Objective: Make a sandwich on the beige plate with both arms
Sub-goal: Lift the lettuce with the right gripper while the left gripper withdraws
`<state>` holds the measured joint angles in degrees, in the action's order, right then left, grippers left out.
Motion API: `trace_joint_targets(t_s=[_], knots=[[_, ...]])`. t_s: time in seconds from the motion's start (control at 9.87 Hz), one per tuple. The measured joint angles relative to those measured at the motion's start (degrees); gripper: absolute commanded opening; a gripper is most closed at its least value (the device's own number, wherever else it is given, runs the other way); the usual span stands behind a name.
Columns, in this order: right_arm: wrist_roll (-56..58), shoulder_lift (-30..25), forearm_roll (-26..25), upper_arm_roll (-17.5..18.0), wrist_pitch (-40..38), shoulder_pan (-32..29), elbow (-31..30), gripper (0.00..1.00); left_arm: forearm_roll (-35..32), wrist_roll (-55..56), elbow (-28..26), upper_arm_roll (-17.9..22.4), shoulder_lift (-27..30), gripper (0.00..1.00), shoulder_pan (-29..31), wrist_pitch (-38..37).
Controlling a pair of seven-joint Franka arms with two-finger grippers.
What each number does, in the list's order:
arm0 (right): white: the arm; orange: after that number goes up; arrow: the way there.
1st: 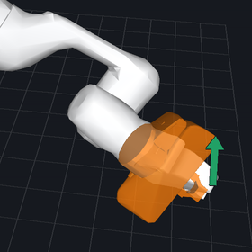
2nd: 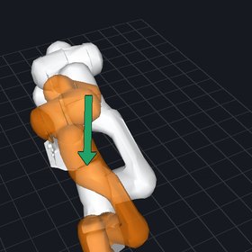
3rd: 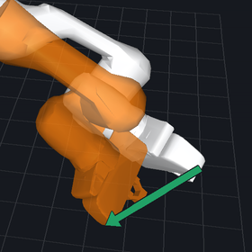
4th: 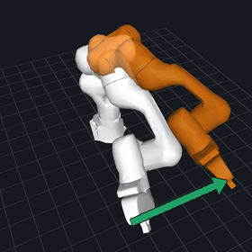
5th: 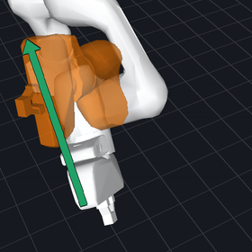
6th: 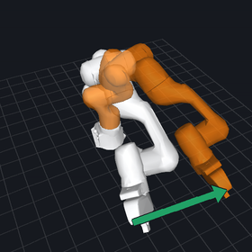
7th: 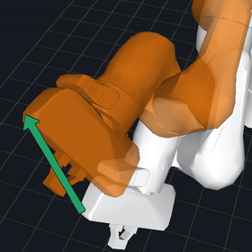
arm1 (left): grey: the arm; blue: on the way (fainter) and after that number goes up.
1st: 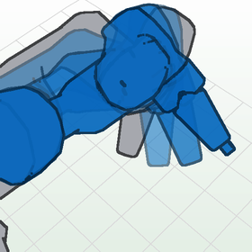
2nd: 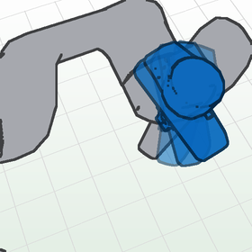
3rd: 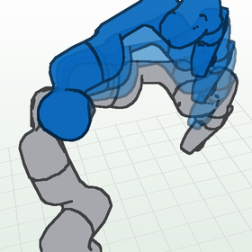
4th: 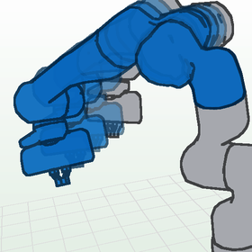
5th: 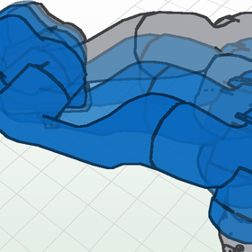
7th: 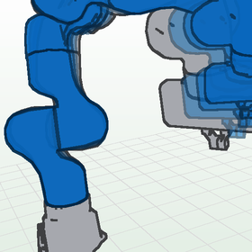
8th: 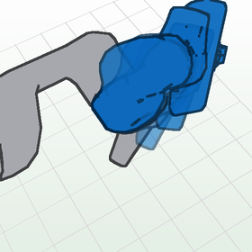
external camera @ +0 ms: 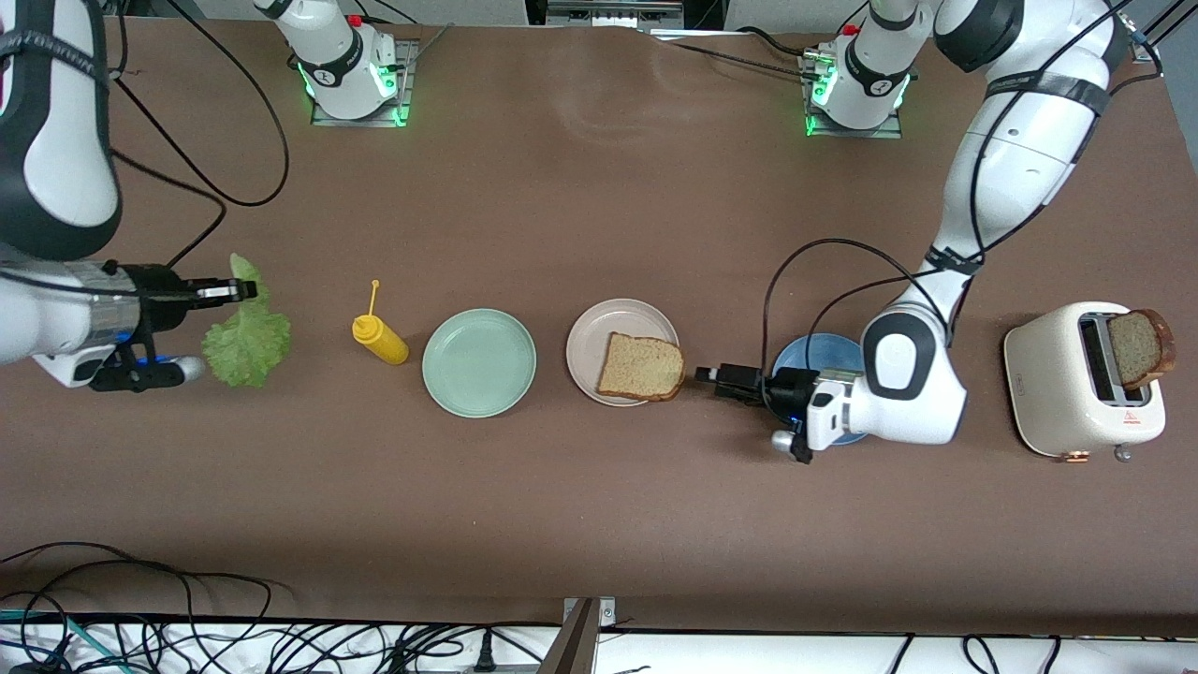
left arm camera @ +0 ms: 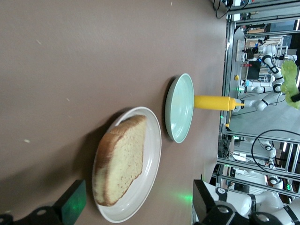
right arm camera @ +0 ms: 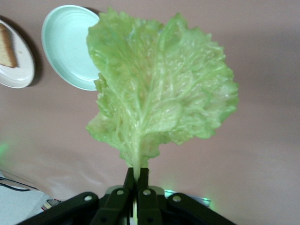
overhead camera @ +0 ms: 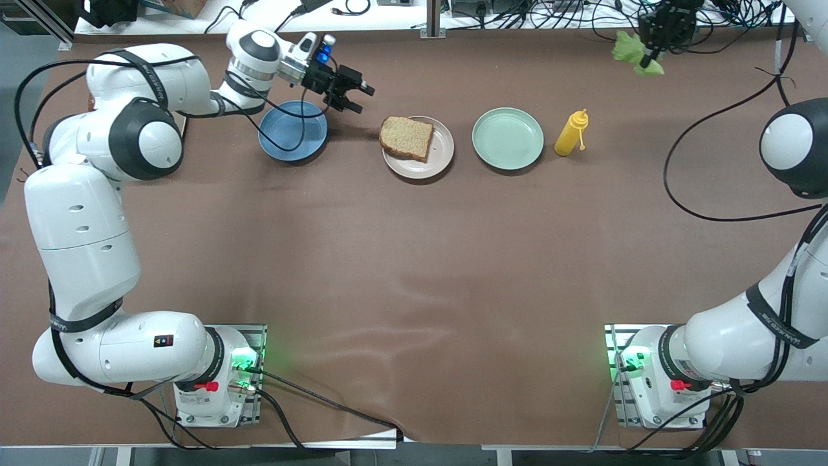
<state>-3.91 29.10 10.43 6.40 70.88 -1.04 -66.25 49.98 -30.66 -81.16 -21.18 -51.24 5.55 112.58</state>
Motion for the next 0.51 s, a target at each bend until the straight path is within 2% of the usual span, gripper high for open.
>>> trace_joint_targets(t_s=[0.1,0.3,0.51], knots=[[-3.77,-0.91,0.00,2.65,-0.04,0.12,0.02,0.00,-2.71,0.71,0.40,0.03,1.40,1.00,0.25,-0.04],[-13.07,-2.02,0.00,8.96,0.75,0.27,0.04,0.00,-12.64,6.84,0.79,0.05,6.62,1.00,0.12,-0.09],[-22.38,-1.73,-0.01,14.26,6.60,1.57,-0.15,0.00,-24.30,13.02,0.80,0.09,12.31,1.00,0.07,-0.43]])
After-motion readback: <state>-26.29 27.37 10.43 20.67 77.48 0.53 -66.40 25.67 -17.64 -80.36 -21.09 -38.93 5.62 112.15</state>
